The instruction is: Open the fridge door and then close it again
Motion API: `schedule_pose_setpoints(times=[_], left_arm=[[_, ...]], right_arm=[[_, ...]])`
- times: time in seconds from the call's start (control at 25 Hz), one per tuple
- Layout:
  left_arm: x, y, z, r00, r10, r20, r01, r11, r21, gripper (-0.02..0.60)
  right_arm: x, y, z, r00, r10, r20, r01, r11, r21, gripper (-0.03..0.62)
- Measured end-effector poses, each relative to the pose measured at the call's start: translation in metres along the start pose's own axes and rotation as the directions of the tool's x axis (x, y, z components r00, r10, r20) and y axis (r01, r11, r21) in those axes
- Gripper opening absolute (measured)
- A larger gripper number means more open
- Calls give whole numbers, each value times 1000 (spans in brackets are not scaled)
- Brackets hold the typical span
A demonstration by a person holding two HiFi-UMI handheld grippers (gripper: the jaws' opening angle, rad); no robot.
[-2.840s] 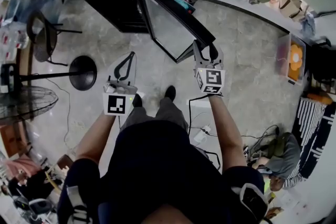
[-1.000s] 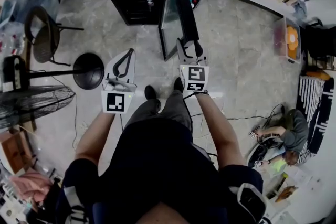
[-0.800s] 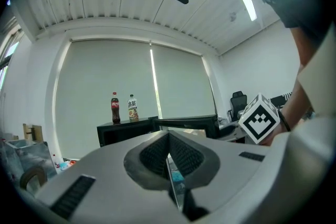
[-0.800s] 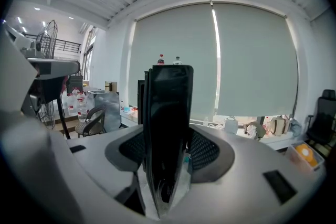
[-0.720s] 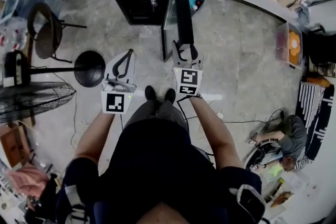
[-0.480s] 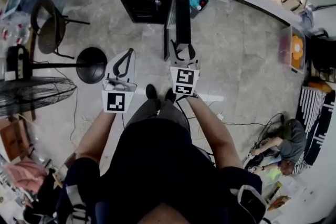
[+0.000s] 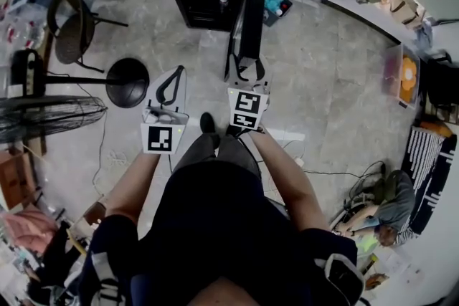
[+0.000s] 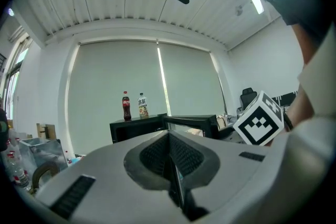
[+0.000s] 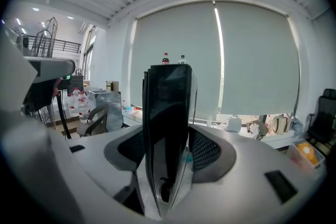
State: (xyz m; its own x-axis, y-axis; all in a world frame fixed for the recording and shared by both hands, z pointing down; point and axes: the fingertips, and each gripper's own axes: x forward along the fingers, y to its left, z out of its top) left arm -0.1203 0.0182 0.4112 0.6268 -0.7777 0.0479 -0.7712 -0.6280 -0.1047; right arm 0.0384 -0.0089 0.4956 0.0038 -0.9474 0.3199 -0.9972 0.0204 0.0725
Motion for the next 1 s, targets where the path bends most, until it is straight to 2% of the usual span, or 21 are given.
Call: schedule_pose_setpoints(times=[0.2,0.64,0.84,1.0], left_arm=[[-6,10,-2,1000,11,2,-11,1000,3,23],[-9,21,0,999,35,-3,-35,999,11,23],[-10,20,0,999,41,-7,-41,999,15,23],[-12,20,1,999,48,-9,-47,998,29,23]], right_arm=[[5,14,2,1000,-3,-6,3,1000,5,256],[9,25,7,998,56,-21,-57,998,-13,273],[4,23,4,991,125,-40,-128,989,-67,281],[-7,21,8,982,186,-15,-186,972,-145,279]])
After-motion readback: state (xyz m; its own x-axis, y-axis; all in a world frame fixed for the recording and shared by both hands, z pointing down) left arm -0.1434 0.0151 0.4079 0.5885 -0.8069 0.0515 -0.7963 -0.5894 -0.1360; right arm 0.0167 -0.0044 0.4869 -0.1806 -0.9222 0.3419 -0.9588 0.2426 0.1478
